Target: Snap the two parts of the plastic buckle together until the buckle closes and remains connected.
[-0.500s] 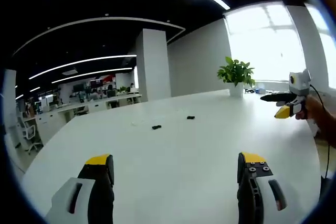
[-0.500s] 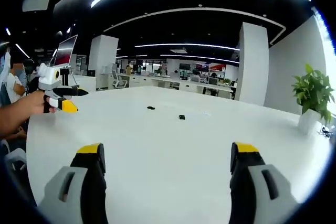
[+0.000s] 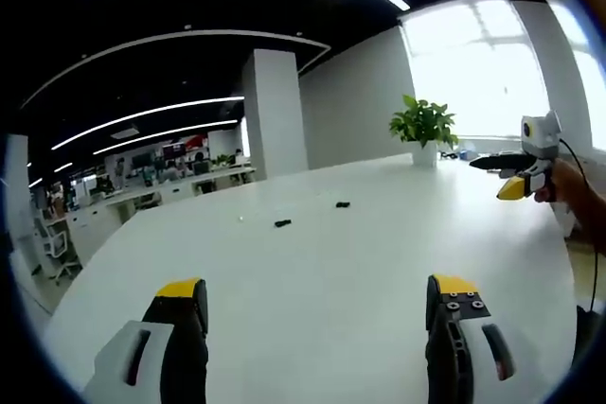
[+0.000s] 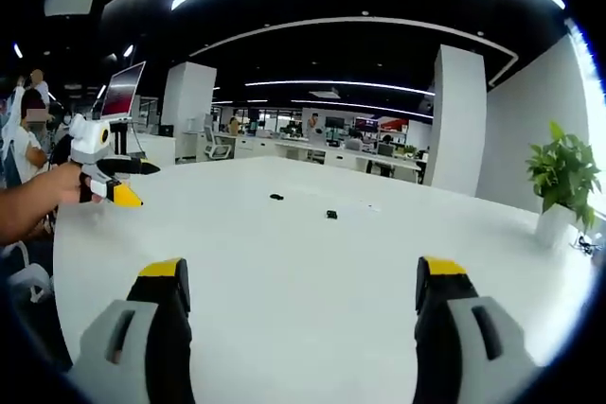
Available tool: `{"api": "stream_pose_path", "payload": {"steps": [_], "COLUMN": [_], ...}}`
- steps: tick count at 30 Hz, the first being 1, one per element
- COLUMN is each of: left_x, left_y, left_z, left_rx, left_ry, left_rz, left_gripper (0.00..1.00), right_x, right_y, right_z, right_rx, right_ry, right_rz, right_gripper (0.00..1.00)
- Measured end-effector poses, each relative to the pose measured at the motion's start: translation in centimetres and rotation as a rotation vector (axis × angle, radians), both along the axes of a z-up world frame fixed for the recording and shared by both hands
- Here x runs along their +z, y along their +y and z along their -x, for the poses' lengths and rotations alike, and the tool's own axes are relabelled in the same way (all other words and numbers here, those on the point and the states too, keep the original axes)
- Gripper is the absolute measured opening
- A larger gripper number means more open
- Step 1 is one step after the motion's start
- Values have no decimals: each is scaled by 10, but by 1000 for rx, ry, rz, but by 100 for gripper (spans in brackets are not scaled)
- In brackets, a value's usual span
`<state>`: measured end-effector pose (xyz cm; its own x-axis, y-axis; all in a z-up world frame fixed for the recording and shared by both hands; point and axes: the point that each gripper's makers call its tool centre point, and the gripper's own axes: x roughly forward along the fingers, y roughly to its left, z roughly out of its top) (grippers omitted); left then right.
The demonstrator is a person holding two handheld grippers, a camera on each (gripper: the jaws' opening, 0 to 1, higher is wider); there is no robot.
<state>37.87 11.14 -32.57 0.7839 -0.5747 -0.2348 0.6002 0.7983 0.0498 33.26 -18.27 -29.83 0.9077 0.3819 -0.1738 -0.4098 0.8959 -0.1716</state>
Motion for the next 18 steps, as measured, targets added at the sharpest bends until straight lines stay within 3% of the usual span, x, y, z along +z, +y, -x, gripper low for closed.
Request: {"api": "stream_pose_path", "payload": {"steps": [8,11,18], "left_x": [2,14,16], "left_y": [1,7,8], "left_z": [6,6,11], "left_rx": [-3,36,21], "left_ry": [16,-20,-33], "left_rz": [28,78,41], "left_gripper": [99,99,99], "right_x": [-2,-3,-1], "right_y": [0,-1,0], "right_z": [4,6,10], "right_rx": [-2,-2,0], "right_ry": [1,3,0], "right_rz": [6,8,11], "right_gripper": [100,100,100]}}
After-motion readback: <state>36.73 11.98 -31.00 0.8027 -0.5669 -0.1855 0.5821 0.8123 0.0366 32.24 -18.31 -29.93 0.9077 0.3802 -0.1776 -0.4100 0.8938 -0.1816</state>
